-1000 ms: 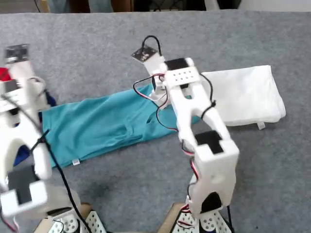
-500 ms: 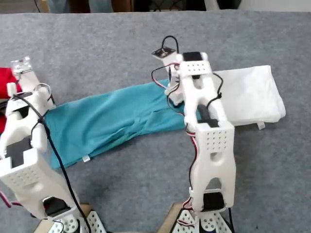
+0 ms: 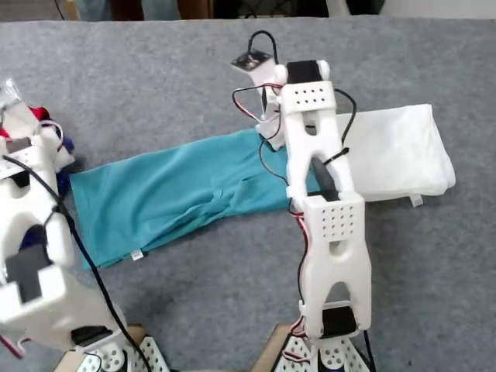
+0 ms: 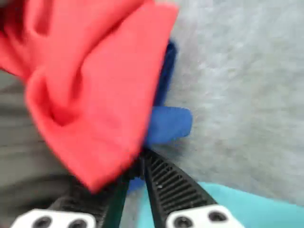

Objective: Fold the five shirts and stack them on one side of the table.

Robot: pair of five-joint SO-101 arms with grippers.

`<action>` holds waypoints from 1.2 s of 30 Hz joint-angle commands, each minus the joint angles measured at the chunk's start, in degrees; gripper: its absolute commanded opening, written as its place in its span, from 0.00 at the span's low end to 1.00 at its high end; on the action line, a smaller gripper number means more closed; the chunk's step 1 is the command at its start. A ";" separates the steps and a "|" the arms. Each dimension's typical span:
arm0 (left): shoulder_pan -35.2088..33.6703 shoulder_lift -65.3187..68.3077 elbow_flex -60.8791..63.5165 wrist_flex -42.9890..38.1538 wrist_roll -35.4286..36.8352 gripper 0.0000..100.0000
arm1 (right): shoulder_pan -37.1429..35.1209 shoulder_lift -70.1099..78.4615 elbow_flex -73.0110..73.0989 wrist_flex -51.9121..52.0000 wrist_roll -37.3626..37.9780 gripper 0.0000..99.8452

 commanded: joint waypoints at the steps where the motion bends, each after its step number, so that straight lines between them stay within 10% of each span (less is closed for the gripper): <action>1: 4.97 -6.86 -0.22 2.20 -2.73 0.03 | -1.41 -0.31 -3.03 0.09 0.35 0.01; 9: 5.41 5.27 9.54 -13.54 -7.91 0.03 | 1.76 -0.31 4.79 -10.46 -1.32 0.01; 22: 1.10 15.91 -6.37 -4.22 -7.82 0.03 | 4.57 -4.62 0.04 -5.71 -1.23 0.01; 28: 1.89 8.70 -12.00 12.40 -7.91 0.03 | 4.84 -10.51 -2.59 0.88 -3.69 0.01; 36: 2.07 -3.34 -8.13 34.46 -7.47 0.14 | 3.25 -32.13 30.99 0.18 1.93 0.01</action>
